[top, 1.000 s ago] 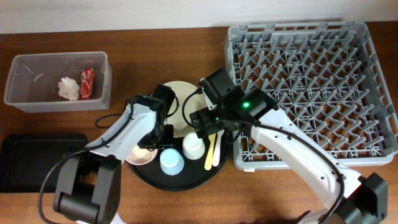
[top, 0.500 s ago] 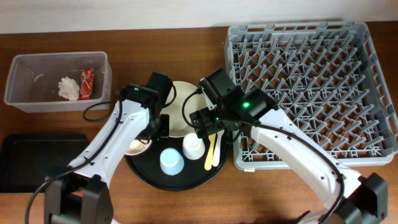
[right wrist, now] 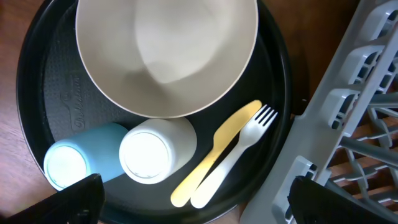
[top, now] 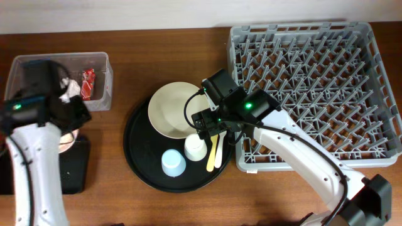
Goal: Sort waste into correct bins and load items into the dishwasher rack
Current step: 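Carry the pink bowl left and tip the rice onto the black tray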
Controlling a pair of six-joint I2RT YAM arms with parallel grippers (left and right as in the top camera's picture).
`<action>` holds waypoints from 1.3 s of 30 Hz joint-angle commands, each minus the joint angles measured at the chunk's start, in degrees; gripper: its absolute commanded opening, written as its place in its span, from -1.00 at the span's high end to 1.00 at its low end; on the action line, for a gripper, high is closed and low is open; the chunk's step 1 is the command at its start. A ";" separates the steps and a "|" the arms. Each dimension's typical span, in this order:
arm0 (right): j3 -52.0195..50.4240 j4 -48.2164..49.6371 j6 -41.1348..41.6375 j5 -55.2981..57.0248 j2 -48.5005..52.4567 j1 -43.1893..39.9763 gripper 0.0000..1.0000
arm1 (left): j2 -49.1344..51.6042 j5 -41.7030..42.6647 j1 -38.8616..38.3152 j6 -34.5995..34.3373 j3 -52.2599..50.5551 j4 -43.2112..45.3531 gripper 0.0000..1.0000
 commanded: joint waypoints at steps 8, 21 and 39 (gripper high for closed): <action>0.94 0.02 0.66 0.48 -0.81 0.04 -0.96 | -1.05 20.65 23.30 9.68 -7.04 8.39 1.00; 0.94 0.02 0.66 0.48 -0.81 0.07 -0.96 | 6.73 32.65 36.24 11.41 -25.33 34.67 1.00; 0.94 0.02 0.66 0.48 -0.81 0.07 -0.96 | 12.66 57.27 47.19 14.21 -25.51 36.89 1.00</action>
